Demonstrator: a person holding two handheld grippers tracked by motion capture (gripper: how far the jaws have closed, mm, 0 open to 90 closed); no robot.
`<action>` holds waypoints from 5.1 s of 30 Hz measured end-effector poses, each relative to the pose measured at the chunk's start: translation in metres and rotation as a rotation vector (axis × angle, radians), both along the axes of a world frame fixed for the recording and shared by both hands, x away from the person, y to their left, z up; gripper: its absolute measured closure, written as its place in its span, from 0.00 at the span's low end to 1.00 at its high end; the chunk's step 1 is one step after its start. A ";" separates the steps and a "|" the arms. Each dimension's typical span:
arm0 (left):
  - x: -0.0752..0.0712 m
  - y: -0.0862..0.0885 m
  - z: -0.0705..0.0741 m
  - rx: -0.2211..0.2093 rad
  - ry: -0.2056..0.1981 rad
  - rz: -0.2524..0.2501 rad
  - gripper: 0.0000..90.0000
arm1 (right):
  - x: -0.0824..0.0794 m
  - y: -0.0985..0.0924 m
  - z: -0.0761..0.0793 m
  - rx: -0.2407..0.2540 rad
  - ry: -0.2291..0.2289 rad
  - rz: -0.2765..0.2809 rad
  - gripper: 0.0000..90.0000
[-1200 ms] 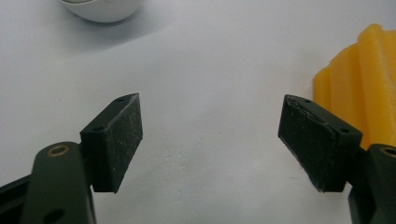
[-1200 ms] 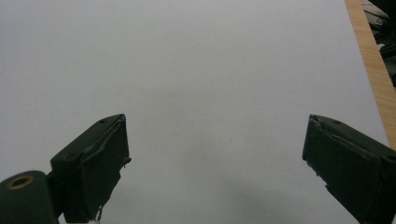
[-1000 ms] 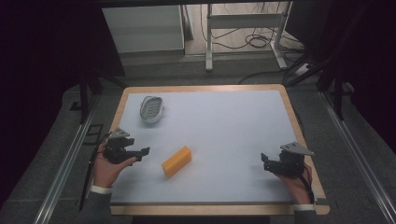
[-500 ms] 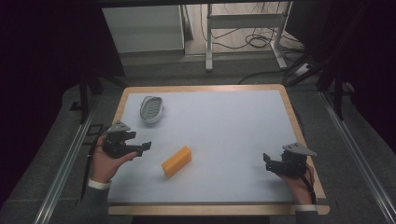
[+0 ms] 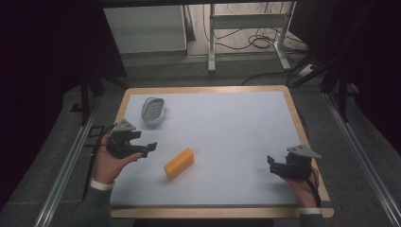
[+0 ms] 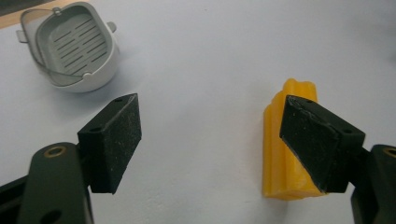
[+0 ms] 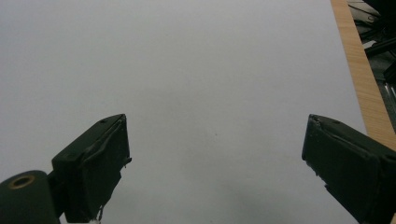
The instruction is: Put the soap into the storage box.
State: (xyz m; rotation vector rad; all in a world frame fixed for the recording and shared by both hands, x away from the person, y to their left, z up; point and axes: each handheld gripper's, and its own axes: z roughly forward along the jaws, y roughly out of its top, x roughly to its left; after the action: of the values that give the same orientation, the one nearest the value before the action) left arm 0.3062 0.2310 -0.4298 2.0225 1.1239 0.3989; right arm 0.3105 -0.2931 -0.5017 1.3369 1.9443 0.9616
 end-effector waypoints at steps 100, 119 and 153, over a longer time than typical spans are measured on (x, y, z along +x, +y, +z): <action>0.022 -0.089 -0.037 0.194 0.202 -0.185 0.68 | 0.001 -0.004 -0.003 -0.021 0.017 -0.028 0.08; 0.029 -0.081 -0.024 0.176 0.176 -0.167 0.68 | 0.001 -0.006 -0.004 -0.021 0.018 -0.033 0.08; 0.049 -0.067 -0.004 0.159 0.153 -0.121 0.68 | 0.001 -0.009 -0.003 -0.022 0.014 -0.048 0.08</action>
State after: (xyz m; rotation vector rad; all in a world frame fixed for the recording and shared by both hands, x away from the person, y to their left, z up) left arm 0.3555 0.1643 -0.4334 2.2807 1.0824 0.2829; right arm 0.3111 -0.3022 -0.5043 1.3751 1.9193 0.9083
